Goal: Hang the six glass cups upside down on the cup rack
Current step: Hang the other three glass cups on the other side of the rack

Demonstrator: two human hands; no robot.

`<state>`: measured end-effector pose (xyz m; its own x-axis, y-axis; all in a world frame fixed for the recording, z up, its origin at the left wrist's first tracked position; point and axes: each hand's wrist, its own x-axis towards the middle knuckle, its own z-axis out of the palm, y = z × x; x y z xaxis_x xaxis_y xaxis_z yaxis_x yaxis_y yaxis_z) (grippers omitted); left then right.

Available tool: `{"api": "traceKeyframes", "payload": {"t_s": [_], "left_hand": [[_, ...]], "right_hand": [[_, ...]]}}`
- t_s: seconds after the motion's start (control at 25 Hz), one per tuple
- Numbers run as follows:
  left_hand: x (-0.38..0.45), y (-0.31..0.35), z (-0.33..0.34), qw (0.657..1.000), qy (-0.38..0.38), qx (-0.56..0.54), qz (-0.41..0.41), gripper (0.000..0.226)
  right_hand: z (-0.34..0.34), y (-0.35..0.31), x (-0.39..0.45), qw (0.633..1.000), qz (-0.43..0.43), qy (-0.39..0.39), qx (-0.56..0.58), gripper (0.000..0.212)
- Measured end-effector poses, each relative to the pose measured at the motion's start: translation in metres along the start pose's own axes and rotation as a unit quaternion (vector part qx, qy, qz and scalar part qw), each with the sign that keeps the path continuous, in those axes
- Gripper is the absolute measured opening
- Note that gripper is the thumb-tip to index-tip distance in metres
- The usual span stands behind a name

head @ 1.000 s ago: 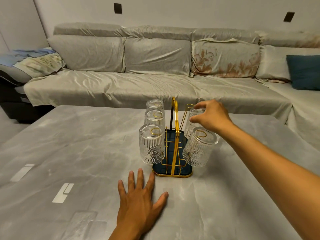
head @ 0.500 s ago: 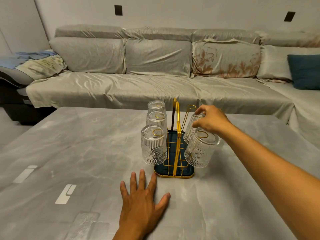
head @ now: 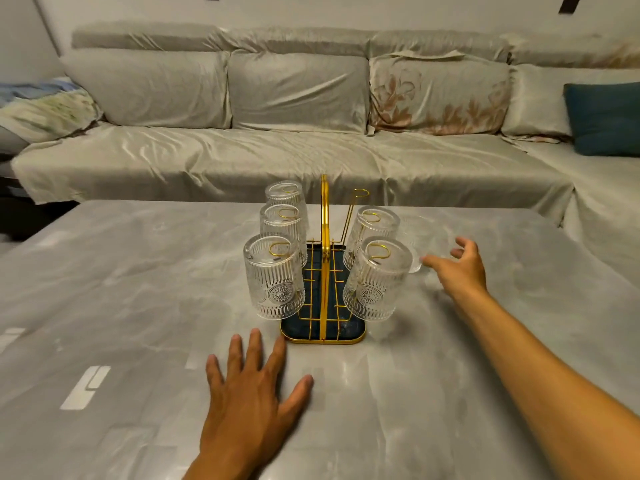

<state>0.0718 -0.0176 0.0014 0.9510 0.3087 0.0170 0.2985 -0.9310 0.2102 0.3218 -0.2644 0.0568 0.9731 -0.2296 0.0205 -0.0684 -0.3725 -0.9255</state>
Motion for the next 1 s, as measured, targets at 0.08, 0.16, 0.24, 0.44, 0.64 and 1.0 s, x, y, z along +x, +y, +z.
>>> {"api": "traceKeyframes", "payload": {"t_s": [0.08,0.16,0.24,0.44,0.64,1.0], "left_hand": [[0.0,0.0,0.0,1.0,-0.001,0.0,-0.006,0.087],[0.001,0.0,-0.001,1.0,-0.011,0.0,-0.012,0.088],[0.002,0.0,-0.001,1.0,-0.019,0.003,-0.015,0.088],[0.006,-0.001,0.0,0.999,-0.043,0.006,-0.021,0.075],[0.006,-0.002,0.002,0.999,-0.03,0.007,-0.015,0.084],[0.005,-0.001,0.002,0.999,-0.031,0.003,-0.015,0.091]], "right_hand": [[0.02,0.006,0.008,0.999,0.003,-0.042,0.026,0.094],[0.035,0.011,0.015,0.996,-0.009,-0.073,0.048,0.099],[0.046,0.016,0.022,0.996,-0.024,-0.084,0.034,0.094],[0.056,0.021,0.034,0.998,-0.027,-0.05,-0.02,0.083],[0.044,0.019,0.028,0.997,-0.018,-0.068,-0.024,0.08],[-0.056,-0.104,0.015,0.981,-0.193,-0.001,-0.027,0.072]]}}
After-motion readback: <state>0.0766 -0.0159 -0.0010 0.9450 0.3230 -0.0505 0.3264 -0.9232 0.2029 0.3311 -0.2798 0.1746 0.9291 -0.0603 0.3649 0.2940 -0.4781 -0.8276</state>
